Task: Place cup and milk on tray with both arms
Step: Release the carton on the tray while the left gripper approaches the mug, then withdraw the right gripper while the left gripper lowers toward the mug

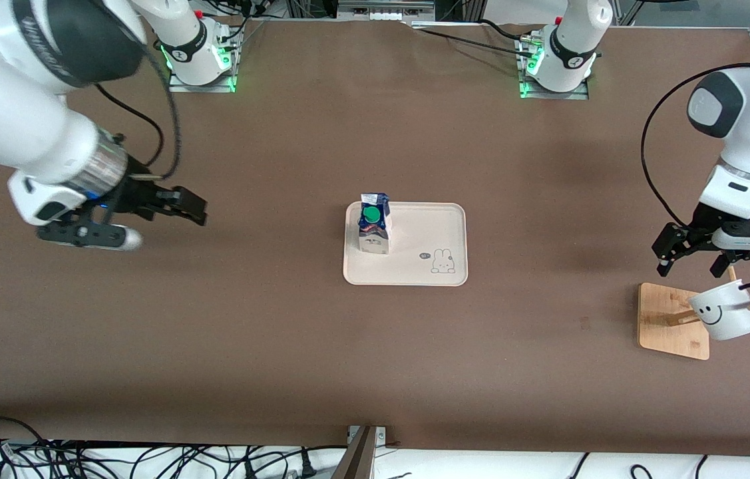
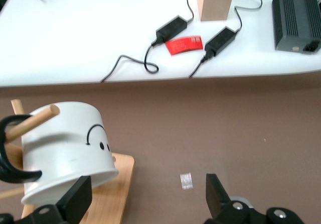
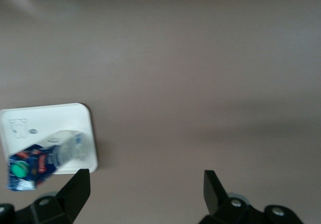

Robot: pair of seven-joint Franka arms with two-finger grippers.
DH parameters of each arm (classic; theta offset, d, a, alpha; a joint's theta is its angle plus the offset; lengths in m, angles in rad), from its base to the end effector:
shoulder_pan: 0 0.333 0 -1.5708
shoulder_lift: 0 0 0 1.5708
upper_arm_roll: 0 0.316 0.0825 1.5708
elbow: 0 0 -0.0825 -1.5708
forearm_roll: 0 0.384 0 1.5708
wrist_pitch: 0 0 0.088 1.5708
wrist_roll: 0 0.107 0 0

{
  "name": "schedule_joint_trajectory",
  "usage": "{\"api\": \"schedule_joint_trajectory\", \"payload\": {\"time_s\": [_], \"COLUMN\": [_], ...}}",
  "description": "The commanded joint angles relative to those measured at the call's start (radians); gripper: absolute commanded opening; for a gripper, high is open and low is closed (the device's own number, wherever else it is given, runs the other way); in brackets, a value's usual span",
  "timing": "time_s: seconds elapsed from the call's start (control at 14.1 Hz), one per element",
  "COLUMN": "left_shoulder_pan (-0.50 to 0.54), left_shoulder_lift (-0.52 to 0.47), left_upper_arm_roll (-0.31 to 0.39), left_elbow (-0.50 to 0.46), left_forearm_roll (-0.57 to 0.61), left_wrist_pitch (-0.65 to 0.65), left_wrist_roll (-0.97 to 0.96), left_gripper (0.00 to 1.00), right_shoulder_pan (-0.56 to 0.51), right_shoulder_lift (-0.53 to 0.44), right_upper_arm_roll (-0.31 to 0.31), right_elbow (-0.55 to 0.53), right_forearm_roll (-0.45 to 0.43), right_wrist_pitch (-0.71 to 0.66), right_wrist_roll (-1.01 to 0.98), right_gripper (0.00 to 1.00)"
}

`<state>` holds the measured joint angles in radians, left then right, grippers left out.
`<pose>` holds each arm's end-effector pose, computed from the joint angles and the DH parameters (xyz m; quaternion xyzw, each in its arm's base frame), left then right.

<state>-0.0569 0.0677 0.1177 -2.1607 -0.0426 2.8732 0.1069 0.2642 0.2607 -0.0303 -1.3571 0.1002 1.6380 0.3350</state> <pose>0.5914 0.0374 0.4409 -0.9484 0.0056 -0.3166 0.0184 0.6184 0.1603 0.5767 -0.9975 0.0528 0.0032 0.0471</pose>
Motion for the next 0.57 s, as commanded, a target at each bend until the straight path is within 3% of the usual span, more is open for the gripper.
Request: {"api": "schedule_joint_trajectory", "payload": {"time_s": [0.0,0.21,0.5], "left_shoulder_pan": [0.005,0.028,0.028], "left_shoulder_lift": [-0.052,-0.069,-0.082], "left_upper_arm_roll": [0.002,0.002,0.004], "left_elbow": [-0.099,-0.158,-0.318], "left_forearm_roll": [0.004,0.004,0.004], "left_wrist_pitch": [0.125,0.228,0.539], "left_wrist_roll": [0.004,0.004,0.002], "left_gripper": [1.00,1.00,1.00], "right_shoulder_pan": [-0.039,-0.039,-0.039], "right_shoulder_lift": [-0.187,-0.248,-0.241], "right_upper_arm_roll": [0.029,-0.010,-0.065], "right_elbow": [-0.227,-0.289,-0.280], "right_forearm_roll": [-0.059,-0.077,-0.080], "right_wrist_pitch": [0.016,0.002,0.005], "right_wrist_roll": [-0.086,-0.128,-0.191], "right_gripper": [1.00,1.00,1.00]}}
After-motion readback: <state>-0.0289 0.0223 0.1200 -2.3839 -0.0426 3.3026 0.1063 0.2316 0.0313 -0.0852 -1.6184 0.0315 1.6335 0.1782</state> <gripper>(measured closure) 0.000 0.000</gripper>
